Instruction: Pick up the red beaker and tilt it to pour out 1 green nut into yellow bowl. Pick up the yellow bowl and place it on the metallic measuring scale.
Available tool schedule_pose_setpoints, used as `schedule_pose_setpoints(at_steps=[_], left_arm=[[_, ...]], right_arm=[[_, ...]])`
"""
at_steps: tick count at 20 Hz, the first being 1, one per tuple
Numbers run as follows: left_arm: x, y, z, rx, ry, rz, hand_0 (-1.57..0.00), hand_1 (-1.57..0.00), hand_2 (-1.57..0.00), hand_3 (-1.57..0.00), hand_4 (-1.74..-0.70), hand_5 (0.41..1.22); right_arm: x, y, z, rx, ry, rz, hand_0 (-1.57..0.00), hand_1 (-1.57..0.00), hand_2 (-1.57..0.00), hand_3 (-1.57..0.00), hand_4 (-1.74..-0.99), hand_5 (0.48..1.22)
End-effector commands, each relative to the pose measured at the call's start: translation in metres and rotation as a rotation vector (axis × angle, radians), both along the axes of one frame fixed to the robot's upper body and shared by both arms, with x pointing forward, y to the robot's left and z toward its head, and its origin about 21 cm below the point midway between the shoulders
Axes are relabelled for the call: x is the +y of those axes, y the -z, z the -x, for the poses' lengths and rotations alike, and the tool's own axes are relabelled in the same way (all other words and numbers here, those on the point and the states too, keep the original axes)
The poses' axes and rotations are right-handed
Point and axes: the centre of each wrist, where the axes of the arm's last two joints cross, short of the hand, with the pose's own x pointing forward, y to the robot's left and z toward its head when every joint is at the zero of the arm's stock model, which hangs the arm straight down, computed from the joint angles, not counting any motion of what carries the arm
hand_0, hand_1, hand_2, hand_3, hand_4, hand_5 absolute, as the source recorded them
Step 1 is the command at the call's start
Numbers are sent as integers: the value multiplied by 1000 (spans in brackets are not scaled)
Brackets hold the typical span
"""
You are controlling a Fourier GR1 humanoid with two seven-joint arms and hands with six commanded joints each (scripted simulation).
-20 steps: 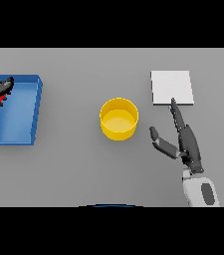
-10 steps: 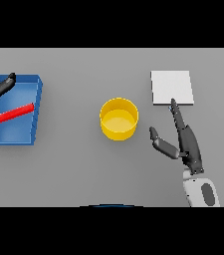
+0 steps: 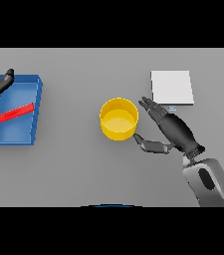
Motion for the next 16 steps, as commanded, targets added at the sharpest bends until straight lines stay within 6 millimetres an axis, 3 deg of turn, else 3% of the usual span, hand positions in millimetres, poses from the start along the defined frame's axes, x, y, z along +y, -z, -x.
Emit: schedule_pose_setpoints(at_steps=[1,7,16], left_arm=[[1,3,2,2,6,10,-6,-6,-5,-4,-719,664],[-2,3,4,15,14,10,-1,-1,-1,0,-713,680],[1,1,4,6,23,38,1,1,1,1,-724,686]], right_arm=[[5,-3,-4,-12,-57,79,1,1,1,1,-1220,701],[32,-19,-35,-82,-328,451,1,1,1,1,-1216,706],[62,-8,-64,-33,-489,746,1,1,1,1,-1226,702]])
